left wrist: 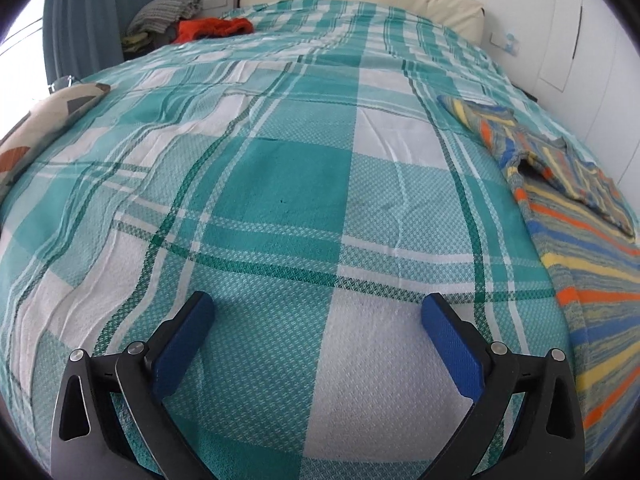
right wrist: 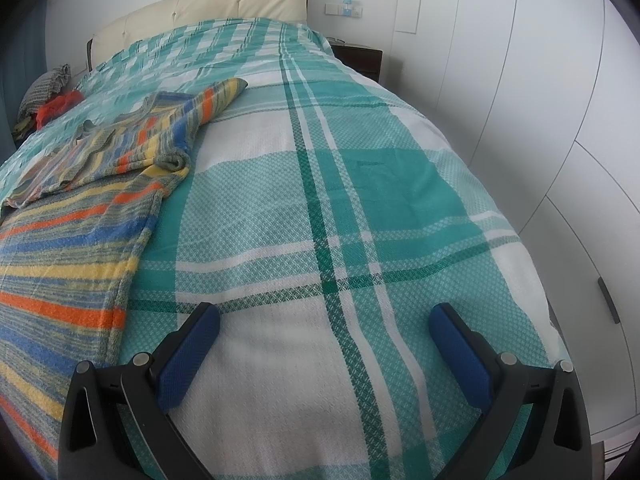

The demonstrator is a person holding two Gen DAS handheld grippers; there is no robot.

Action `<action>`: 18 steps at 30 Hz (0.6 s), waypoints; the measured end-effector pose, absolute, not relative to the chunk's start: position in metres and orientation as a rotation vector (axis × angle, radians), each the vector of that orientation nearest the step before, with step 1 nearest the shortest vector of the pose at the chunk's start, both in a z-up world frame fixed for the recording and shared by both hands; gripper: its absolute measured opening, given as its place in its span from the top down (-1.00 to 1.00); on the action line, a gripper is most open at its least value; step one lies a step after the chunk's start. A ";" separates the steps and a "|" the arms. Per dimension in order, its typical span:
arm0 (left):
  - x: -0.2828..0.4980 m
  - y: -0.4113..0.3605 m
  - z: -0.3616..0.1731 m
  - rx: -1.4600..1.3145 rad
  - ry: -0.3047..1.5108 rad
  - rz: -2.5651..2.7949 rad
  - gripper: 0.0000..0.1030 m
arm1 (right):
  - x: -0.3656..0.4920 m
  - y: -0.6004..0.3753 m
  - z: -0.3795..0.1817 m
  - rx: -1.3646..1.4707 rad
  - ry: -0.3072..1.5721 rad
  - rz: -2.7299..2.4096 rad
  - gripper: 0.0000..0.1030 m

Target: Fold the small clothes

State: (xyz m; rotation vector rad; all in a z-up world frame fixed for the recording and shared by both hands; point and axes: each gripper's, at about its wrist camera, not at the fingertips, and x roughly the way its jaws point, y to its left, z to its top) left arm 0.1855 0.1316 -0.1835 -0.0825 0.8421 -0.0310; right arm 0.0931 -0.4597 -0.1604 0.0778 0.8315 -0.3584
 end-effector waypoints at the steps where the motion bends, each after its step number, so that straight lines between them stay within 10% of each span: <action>1: 0.185 0.132 -0.184 -0.084 0.841 -0.032 -0.99 | 0.093 -0.460 -0.160 0.078 0.831 -0.359 -1.00; 18: 0.185 0.131 -0.183 -0.082 0.842 -0.029 -0.99 | 0.093 -0.460 -0.161 0.078 0.831 -0.358 -1.00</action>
